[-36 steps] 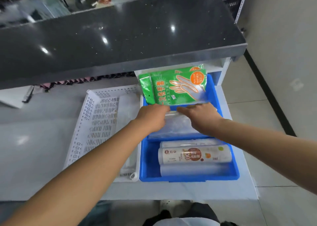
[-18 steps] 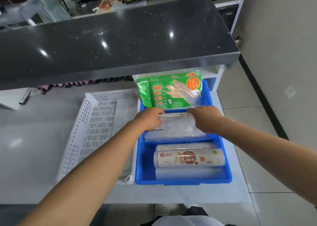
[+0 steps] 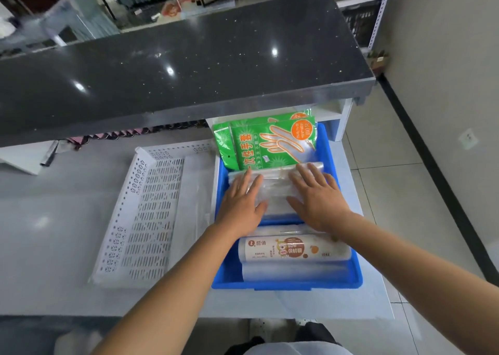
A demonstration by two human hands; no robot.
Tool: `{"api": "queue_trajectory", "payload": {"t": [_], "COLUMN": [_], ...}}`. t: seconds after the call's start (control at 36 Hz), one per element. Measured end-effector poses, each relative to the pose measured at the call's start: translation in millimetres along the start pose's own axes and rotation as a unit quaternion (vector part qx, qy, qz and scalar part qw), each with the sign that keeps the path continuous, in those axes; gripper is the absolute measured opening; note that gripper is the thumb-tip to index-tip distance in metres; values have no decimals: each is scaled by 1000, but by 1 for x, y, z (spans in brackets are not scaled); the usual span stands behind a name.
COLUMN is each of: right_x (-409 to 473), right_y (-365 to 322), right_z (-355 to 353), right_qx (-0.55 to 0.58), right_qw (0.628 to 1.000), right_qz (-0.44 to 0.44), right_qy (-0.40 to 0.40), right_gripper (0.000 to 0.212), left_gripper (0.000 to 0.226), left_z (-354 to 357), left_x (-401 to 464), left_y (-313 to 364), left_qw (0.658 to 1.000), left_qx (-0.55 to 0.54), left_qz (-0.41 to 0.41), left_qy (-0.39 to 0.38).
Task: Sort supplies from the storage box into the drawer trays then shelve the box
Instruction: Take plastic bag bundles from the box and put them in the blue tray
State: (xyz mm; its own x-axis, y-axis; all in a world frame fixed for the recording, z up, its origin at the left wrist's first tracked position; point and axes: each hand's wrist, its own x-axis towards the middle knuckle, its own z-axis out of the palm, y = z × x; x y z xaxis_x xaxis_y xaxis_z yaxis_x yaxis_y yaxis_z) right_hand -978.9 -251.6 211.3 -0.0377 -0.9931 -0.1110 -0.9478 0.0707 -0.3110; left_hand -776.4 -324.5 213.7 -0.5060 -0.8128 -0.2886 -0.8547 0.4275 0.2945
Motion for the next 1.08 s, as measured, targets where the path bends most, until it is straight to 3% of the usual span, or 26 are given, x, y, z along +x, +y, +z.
{"api": "queue_trajectory", "payload": {"t": [0.11,0.25,0.42,0.53,0.64,0.81,1.08], "right_x": [-1,-18,-57,-89,-120,-152,-191], "right_y": [-4,-20,-67,-111,-160,-239,-386], "right_z": [-14,-39,-54,-47,-32,4,66], "right_qx": [48,147,244,271,286,208,53], "right_qw": [999,989,967,954,937,921,891], "right_qz": [4,6,-70,-129,-181,-253,-329], "right_qy": [-9,5,-20,-30,-90,-211,-308], "right_gripper": [64,62,56,54,56,59,58], "left_gripper": [66,65,66,70,71,72,79], "left_z": [-5,-21,-26,-10,11,47,102], "left_x": [-5,-42,-135,-207,-273,-363,-503], "left_y": [6,13,6,-5,-31,-83,-158], "left_qw": [999,988,963,922,903,868,807], "left_qx": [-39,-134,-194,-248,-266,-279,-320], "left_qz": [-10,-25,-102,-178,-227,-359,-437], "left_qy": [5,67,159,240,250,201,235]}}
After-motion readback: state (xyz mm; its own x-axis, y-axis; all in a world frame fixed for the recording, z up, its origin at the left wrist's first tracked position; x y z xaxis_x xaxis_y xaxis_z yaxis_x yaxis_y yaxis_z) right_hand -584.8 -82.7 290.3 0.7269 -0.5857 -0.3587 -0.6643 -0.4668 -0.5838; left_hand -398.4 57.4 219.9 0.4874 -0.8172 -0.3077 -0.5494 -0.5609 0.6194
